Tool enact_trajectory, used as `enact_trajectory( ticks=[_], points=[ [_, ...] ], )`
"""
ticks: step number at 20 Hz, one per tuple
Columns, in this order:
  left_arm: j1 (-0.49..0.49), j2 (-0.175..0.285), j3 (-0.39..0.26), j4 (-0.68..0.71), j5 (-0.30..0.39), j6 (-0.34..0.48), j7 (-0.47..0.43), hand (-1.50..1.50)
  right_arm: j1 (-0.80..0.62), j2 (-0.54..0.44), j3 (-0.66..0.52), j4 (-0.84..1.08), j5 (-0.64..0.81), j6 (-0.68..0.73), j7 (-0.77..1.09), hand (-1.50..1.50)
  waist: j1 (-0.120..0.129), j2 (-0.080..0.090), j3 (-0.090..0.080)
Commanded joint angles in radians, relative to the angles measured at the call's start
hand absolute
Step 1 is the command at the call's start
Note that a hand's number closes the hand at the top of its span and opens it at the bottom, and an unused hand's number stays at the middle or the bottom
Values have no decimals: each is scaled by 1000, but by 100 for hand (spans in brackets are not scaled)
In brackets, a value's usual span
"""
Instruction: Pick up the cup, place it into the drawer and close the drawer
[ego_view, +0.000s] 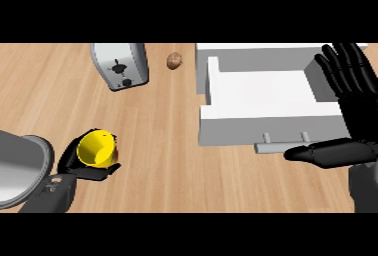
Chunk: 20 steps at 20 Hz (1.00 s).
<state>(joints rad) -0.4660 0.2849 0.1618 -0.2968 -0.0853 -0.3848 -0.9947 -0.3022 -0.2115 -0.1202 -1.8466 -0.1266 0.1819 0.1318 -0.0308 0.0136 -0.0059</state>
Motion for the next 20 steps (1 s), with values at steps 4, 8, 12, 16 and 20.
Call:
enact_trajectory(
  ticks=[4,8,12,16,20],
  points=[
    [-14,-23,57,-5,43,-12,-222,150,25,3,-16,-15,-23,13,-31,-150,-12,2,0],
    [-14,-87,120,-49,114,96,-207,150,-10,-64,-84,-7,-87,43,45,-150,10,-9,3],
    [-59,-156,201,-53,179,226,-214,150,6,-13,-22,-1,-12,7,2,-150,8,-5,3],
    [-151,-139,171,-98,170,161,-117,150,25,-45,-68,10,-49,42,-15,-150,14,-10,5],
    [-204,-191,115,-208,146,215,-32,150,13,-13,-32,12,-2,3,-8,-150,28,-14,6]
  ],
)
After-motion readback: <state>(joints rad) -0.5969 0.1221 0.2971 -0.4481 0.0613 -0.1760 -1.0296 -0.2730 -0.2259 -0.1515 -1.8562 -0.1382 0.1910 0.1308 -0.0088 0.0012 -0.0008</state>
